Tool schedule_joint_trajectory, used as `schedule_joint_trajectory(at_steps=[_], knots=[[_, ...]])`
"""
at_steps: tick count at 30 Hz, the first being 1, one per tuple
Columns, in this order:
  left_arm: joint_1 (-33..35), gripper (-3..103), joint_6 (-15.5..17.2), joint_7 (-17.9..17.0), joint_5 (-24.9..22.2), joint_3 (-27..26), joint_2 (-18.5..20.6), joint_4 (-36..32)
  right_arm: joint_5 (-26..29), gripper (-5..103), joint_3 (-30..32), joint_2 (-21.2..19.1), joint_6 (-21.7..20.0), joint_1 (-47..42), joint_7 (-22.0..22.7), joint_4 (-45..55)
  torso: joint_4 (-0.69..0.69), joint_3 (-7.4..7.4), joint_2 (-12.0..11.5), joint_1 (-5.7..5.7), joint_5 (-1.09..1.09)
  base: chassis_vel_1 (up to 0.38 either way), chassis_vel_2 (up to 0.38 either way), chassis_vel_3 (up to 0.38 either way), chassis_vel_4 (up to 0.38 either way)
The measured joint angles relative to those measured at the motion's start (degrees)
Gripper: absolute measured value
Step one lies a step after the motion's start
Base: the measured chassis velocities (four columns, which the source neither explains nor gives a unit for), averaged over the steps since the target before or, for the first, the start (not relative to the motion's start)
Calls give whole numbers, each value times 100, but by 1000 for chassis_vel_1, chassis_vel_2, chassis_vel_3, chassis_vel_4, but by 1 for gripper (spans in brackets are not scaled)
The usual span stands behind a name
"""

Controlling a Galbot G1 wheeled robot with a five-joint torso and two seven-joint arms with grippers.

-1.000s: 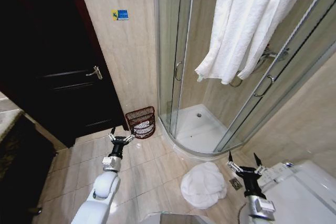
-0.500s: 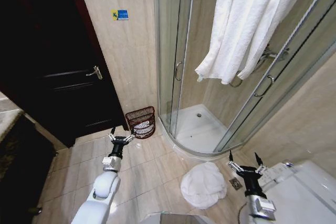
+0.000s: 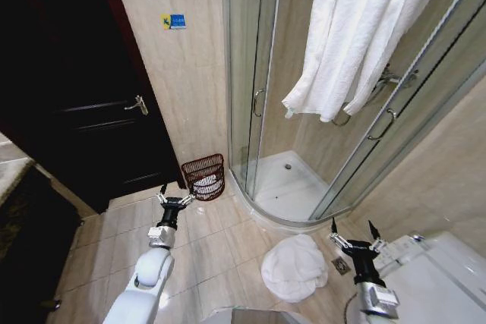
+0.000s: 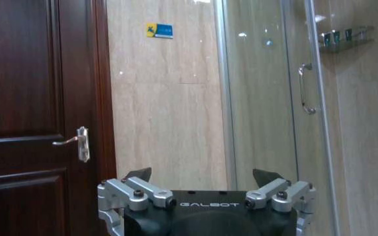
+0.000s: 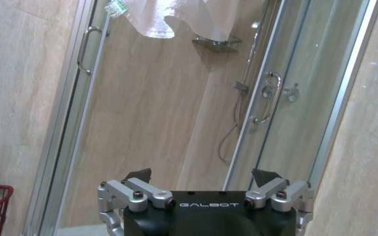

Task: Discard the used towel into the hamper.

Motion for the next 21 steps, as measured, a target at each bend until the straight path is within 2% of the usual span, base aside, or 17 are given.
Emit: schedule_joint_trajectory(at_steps=[12, 21], knots=[[0, 100, 0, 0, 0, 0, 0, 0, 3, 100, 0, 0, 0, 0, -1, -2, 0, -38, -70, -32, 0, 0, 0, 0, 0], [0, 100, 0, 0, 0, 0, 0, 1, 6, 100, 0, 0, 1, 1, -2, -3, 0, -233, -436, -203, 0, 0, 0, 0, 0]])
